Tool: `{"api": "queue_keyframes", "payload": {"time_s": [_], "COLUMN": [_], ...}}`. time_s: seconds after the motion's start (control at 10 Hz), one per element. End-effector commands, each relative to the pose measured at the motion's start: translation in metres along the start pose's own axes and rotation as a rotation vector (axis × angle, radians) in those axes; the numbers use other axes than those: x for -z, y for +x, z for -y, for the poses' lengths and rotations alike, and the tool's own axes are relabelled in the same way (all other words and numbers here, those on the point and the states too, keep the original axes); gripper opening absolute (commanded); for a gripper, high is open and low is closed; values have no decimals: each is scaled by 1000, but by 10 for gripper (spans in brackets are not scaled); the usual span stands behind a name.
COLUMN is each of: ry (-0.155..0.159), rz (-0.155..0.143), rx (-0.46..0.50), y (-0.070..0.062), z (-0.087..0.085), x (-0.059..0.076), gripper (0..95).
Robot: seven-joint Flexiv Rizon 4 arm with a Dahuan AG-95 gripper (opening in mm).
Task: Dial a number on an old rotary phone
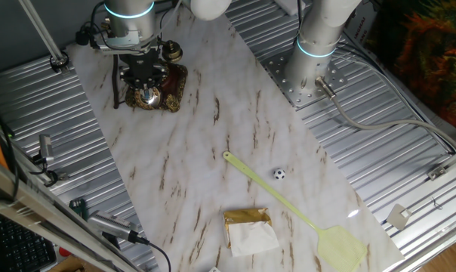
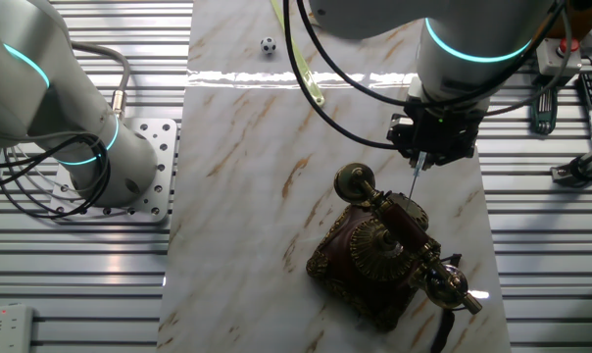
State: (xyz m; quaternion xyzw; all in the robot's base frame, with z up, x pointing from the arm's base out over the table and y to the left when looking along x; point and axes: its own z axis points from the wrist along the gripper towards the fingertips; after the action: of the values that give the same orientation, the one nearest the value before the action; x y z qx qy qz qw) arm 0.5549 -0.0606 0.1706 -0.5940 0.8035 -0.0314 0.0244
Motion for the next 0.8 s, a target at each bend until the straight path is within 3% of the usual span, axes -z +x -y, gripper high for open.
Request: {"api": "queue_keyframes", "payload": {"time_s": [0.1, 0.8], "ry": [-2, -13], "rz": [2, 13], "rx": [-6, -28], "y": [0, 0], "z": [0, 0], "x": [0, 0], "gripper": [0, 0]}}
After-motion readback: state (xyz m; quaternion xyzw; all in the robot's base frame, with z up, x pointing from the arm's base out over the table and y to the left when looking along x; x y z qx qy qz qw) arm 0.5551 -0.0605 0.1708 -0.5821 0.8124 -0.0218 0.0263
